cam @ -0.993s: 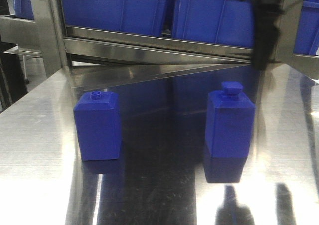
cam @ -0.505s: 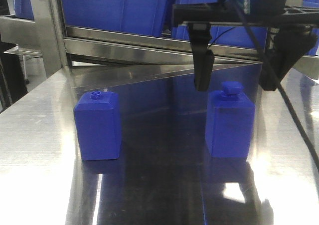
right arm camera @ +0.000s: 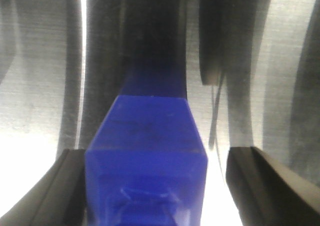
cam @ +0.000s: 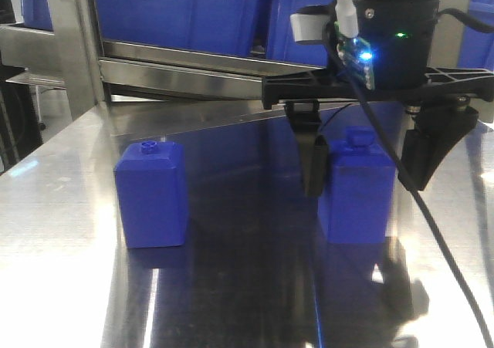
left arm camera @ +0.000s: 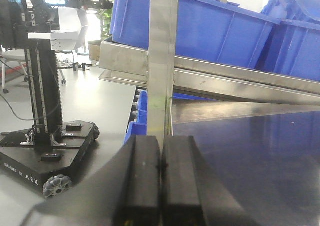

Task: Pick and sort blue part to right shelf
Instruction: 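Lower the open right gripper over the nearer blue bottle-shaped part, then close the right gripper on the blue part and lift it, then hold the blue part raised in the right gripper, then lower the open left gripper around the remaining blue part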

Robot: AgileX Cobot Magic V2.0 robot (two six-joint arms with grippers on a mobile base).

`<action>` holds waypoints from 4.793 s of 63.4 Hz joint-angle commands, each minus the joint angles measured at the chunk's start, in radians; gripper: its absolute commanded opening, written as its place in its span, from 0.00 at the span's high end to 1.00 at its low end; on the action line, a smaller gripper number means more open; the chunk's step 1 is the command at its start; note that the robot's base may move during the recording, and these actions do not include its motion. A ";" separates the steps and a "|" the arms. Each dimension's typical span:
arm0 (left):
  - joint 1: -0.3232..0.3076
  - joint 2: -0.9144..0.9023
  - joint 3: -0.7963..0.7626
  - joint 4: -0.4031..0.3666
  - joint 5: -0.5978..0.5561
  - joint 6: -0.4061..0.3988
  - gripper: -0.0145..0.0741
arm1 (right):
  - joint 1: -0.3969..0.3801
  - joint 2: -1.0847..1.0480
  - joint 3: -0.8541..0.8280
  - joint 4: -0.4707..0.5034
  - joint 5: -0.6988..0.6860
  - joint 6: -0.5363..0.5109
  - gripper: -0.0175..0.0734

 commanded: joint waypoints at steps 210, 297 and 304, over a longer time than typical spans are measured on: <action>0.000 -0.024 0.022 0.006 -0.121 -0.006 0.70 | -0.516 -1.336 0.903 0.133 -1.114 -0.665 0.41; -0.540 1.173 -1.016 0.358 0.781 -0.819 0.07 | -0.516 -1.336 0.903 0.133 -1.114 -0.665 0.41; -0.578 1.296 -1.131 0.346 0.891 -0.869 0.07 | -0.516 -1.336 0.903 0.133 -1.114 -0.665 0.41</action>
